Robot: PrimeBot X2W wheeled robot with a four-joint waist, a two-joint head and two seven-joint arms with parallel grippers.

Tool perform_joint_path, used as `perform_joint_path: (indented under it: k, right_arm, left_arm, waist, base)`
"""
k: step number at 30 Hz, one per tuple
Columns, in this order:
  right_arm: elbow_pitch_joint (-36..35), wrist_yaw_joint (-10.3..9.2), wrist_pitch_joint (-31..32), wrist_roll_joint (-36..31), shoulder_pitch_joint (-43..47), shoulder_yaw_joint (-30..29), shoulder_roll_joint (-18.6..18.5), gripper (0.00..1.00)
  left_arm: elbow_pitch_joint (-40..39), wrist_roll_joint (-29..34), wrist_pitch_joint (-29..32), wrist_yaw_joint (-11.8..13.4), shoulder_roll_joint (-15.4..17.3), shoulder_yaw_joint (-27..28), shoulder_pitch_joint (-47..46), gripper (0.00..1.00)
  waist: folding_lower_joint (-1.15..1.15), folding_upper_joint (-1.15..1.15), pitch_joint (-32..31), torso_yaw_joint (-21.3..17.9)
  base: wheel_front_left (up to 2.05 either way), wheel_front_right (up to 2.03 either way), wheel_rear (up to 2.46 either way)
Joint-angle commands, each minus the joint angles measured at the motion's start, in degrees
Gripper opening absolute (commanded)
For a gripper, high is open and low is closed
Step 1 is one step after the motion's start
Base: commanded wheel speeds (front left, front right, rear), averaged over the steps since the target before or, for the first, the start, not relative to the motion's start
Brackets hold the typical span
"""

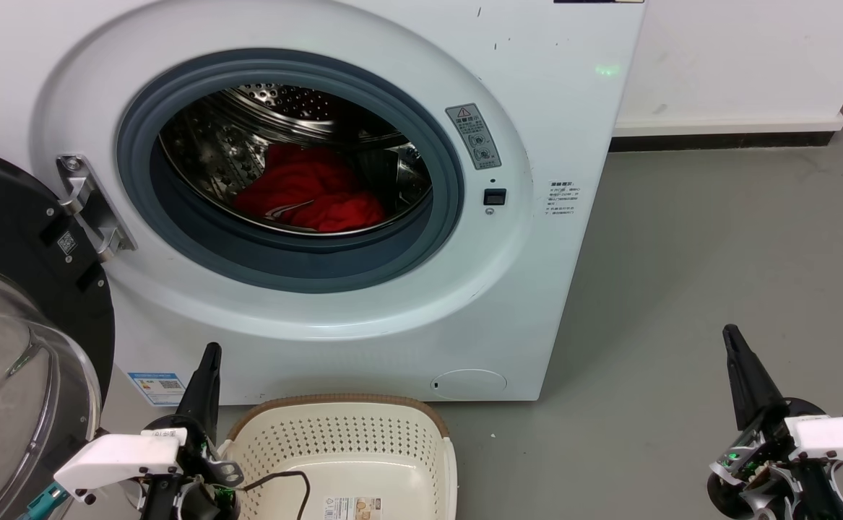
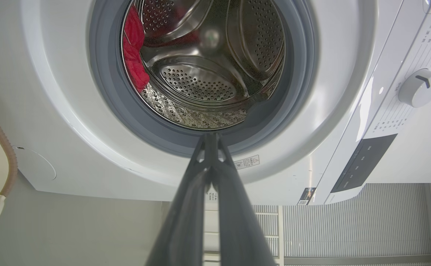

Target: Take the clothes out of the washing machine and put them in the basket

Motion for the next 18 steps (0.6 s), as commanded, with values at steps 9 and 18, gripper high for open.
perform_joint_path:
  k: [9,18]
  right_arm:
    - [0.1,-0.02,0.0,-0.3,-0.7,0.0,0.1,0.00]
    - [0.1,-0.02,0.0,-0.3,-0.7,0.0,0.1,0.00]
  left_arm:
    - [0.0,0.1,0.1,-0.1,-0.1,0.1,-0.6,0.00]
    - [0.0,0.1,0.1,-0.1,-0.1,0.1,-0.6,0.00]
  waist:
    - [0.00,0.00,0.0,0.0]
    - [0.00,0.00,0.0,0.0]
  base:
    - [0.00,0.00,0.00]
    - [0.00,0.00,0.00]
